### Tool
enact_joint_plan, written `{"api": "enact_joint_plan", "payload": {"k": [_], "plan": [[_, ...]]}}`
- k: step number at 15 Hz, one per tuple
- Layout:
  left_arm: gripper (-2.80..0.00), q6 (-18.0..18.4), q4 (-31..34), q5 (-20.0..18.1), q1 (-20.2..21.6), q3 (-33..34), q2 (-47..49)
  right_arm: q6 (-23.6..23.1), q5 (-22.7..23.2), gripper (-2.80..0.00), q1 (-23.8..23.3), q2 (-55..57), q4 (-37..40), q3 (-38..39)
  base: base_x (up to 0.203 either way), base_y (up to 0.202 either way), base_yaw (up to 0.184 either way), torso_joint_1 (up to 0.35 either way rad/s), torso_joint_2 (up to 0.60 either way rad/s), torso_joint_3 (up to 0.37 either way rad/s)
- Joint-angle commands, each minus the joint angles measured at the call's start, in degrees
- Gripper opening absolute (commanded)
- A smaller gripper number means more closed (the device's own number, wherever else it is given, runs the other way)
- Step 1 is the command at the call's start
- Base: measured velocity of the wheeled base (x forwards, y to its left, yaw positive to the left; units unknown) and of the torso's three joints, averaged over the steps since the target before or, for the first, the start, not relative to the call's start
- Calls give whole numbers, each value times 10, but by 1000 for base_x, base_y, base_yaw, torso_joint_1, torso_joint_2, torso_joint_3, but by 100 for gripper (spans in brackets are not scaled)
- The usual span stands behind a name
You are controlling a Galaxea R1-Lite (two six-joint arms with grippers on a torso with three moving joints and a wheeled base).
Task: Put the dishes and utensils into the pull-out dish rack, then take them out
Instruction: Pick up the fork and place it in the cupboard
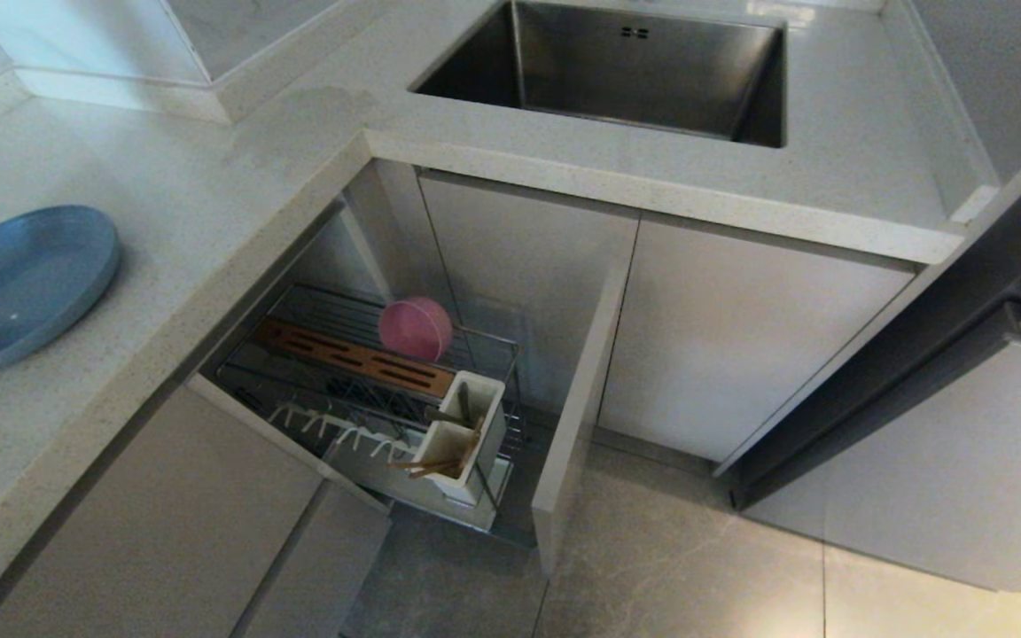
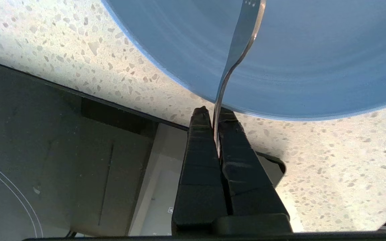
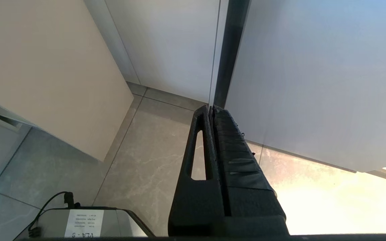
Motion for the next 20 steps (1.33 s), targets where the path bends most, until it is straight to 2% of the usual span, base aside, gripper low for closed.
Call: {"api": "enact_joint_plan", "payload": {"k": [1,6,8,11,14,16,18,20], "plan": [[-280,1,3,-2,2,-1,-15,0,0,-280,0,0,0,0,0,0,0,0,0,0],[-280,-9,7,-54,4,-1,-98,0,0,-280,0,0,0,0,0,0,0,0,0,0],[-280,-14,10,-80,-7,0,-134,0,0,-280,0,0,0,0,0,0,0,0,0,0],[-280,-18,41,-87,-90,-2,-165,0,0,-280,3,0,0,0,0,0,0,0,0,0],[-280,-33,71,-86,-188,-2,-166,0,0,-280,3,0,0,0,0,0,0,0,0,0],[-280,-51,77,-77,-236,3,-156,0,0,-280,3,0,1,0,0,0,0,0,0,0],[-280,-97,79,-39,-287,7,-141,0,0,-280,3,0,0,0,0,0,0,0,0,0],[-280,-169,81,19,-348,9,-124,0,0,-280,3,0,0,0,0,0,0,0,0,0]]}}
